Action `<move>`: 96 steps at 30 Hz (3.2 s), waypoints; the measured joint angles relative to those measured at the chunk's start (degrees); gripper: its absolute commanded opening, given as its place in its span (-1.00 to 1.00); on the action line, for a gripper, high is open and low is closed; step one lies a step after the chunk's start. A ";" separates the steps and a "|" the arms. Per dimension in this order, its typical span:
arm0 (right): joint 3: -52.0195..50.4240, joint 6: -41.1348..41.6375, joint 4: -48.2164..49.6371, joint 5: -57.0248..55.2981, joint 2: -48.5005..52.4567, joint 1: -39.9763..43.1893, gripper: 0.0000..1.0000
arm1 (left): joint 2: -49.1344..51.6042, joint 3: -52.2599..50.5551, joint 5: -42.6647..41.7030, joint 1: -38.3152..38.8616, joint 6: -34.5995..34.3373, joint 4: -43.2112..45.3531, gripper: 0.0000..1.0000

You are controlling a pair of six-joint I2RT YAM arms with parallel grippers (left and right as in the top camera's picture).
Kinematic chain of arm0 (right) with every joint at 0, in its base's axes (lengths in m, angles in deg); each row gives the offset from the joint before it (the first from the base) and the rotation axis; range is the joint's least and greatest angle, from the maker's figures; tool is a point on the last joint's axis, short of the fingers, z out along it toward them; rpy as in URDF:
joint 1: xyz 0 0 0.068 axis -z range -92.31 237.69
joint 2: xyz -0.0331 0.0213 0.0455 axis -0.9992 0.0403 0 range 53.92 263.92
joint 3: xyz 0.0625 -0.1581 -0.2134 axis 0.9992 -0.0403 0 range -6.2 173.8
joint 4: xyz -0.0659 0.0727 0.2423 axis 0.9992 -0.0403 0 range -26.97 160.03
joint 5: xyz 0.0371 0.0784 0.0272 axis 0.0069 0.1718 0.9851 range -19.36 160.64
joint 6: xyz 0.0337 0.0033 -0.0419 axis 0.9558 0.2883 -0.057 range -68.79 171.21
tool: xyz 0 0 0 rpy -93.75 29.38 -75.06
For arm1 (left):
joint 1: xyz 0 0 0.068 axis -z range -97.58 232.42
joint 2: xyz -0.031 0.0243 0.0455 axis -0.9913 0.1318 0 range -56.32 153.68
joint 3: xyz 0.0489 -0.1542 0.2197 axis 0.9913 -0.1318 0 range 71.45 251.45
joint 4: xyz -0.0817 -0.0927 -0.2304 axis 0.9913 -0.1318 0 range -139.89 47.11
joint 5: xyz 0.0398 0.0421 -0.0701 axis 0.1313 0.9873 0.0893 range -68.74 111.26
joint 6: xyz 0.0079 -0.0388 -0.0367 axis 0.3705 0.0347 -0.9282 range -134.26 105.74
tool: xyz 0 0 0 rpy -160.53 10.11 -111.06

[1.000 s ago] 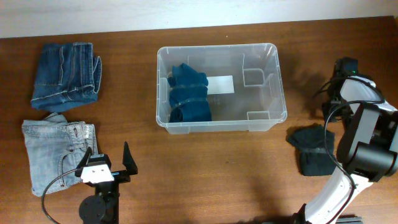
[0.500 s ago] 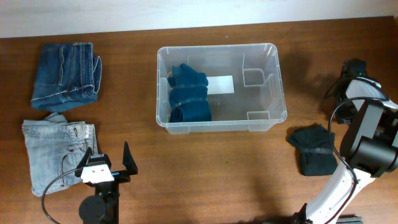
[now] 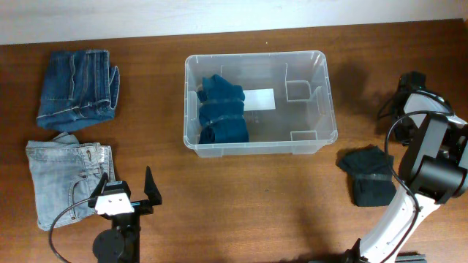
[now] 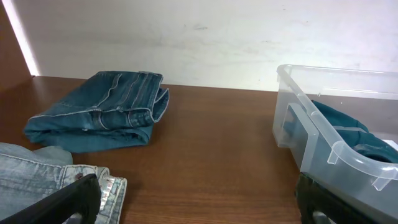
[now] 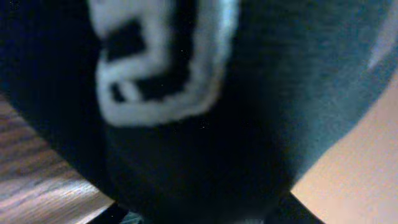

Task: Pack container
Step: 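Move the right gripper to the black folded shirt and grasp it, then lower the black shirt into the bin beside the blue garment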

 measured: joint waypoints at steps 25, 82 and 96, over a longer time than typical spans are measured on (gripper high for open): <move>61.53 28.24 -55.41 24.41 1.42 -8.35 -0.92 | 0.00 0.00 0.00 0.00 -0.02 0.00 0.98; 30.36 54.77 -31.06 31.98 -2.29 -50.18 0.84 | 0.00 0.00 0.00 0.00 -0.02 -0.02 0.98; 30.36 52.02 -20.79 37.81 -2.29 -50.18 -0.80 | 0.00 0.00 0.00 0.00 -0.02 0.00 0.98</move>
